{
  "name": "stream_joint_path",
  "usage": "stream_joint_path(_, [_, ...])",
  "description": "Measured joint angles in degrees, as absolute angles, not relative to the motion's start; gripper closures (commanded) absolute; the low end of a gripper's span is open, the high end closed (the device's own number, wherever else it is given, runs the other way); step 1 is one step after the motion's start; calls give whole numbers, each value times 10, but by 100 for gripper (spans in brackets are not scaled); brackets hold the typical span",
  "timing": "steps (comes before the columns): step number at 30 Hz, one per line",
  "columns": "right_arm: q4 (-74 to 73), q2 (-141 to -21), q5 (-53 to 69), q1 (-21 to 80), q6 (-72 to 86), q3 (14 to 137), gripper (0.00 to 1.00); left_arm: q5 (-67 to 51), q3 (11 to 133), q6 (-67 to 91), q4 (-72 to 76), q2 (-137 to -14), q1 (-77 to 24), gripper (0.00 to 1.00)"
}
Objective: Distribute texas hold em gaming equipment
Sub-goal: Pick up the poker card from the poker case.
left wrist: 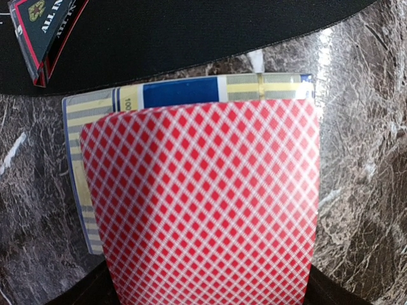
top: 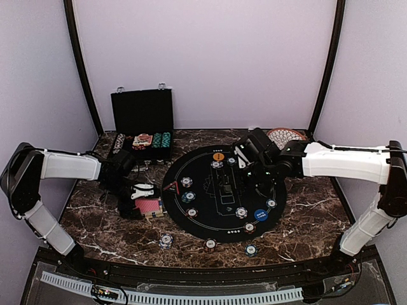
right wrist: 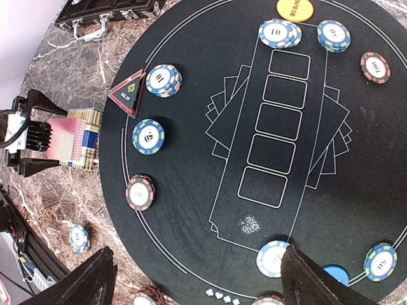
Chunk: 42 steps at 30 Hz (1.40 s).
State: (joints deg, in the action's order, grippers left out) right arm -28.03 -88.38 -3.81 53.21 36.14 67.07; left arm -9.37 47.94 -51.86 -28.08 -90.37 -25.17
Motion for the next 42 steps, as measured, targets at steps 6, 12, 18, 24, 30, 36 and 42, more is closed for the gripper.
stream_joint_path(6, [-278,-884,-36,532,361,671,12,-94,486,-514,-284,-910,-251,15])
stream_joint_path(12, [-278,-884,-31,532,361,671,14,-94,487,-505,-284,-912,-250,16])
stream_joint_path(18, [-272,-884,-27,532,361,671,15,-94,487,-501,-284,-913,-250,16])
stream_joint_path(24, [-270,-884,-26,532,361,671,17,-95,487,-498,-283,-913,-250,29])
stream_joint_path(30, [-269,-884,-25,532,361,670,17,-98,488,-499,-283,-915,-250,41])
stream_joint_path(36, [-268,-884,-23,532,361,670,18,-98,488,-499,-283,-916,-250,49])
stream_joint_path(42, [-264,-884,-21,532,362,670,18,-96,488,-502,-283,-913,-250,76])
